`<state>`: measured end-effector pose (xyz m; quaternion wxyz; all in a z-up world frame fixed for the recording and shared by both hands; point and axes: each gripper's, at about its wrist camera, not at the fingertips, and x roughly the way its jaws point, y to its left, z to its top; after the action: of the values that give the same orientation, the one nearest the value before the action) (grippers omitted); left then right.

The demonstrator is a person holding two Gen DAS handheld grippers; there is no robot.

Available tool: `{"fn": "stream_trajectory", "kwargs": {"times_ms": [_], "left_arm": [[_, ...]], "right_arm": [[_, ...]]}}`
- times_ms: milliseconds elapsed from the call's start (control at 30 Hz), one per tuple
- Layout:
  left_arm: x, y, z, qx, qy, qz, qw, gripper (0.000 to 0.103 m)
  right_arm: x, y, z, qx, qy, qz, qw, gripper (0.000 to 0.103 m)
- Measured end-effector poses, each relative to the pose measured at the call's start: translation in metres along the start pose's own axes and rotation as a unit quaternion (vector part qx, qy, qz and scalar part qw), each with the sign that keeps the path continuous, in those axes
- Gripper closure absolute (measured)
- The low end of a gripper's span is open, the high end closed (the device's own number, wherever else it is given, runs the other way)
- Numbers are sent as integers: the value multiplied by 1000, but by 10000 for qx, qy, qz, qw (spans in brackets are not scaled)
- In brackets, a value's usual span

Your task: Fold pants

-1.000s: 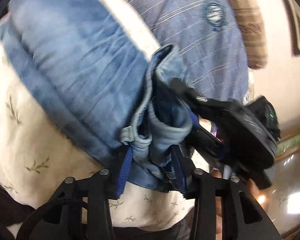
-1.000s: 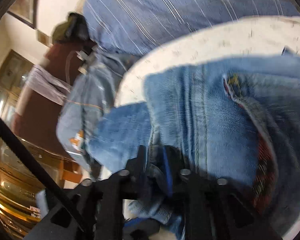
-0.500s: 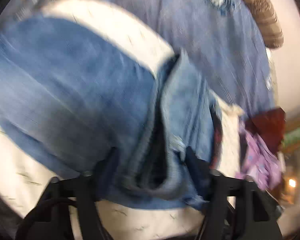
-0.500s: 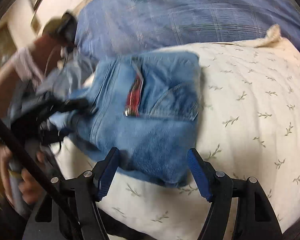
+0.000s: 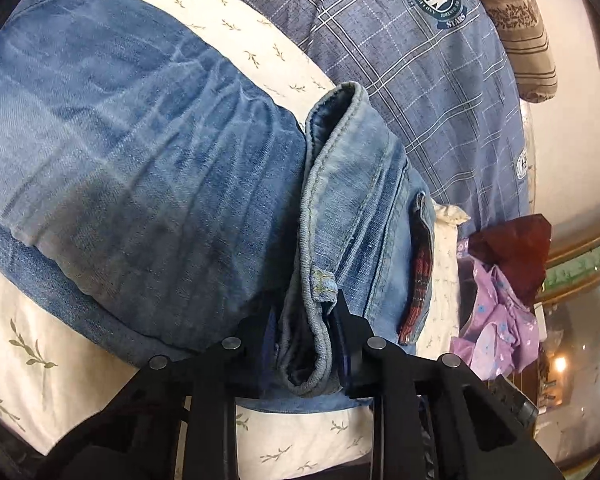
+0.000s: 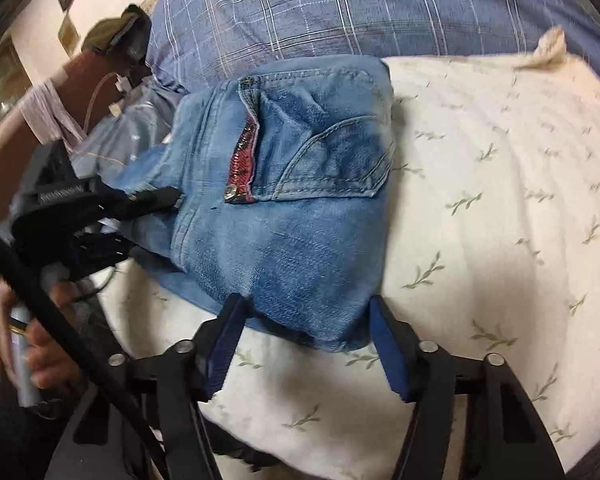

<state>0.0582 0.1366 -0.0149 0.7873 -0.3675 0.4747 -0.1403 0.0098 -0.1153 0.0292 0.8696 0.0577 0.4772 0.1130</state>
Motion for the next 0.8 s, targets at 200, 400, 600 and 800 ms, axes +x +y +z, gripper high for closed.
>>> {"fn": "stream_trajectory", "kwargs": {"times_ms": [200, 400, 600, 800], "left_arm": [[-16, -37, -9, 679, -62, 142, 9976, 85], [5, -20, -16, 749, -74, 497, 9959, 75], [-41, -33, -15, 855, -645, 592, 9925, 59], [-88, -3, -2, -16, -1164, 706, 9907, 42]], "right_arm": [[-44, -17, 10, 493, -300, 342, 9977, 88], [-7, -22, -4, 450, 255, 36, 9987, 86], [-60, -19, 5, 556, -587, 207, 9965, 55], [-60, 23, 46, 369, -583, 887, 9937, 46]]}}
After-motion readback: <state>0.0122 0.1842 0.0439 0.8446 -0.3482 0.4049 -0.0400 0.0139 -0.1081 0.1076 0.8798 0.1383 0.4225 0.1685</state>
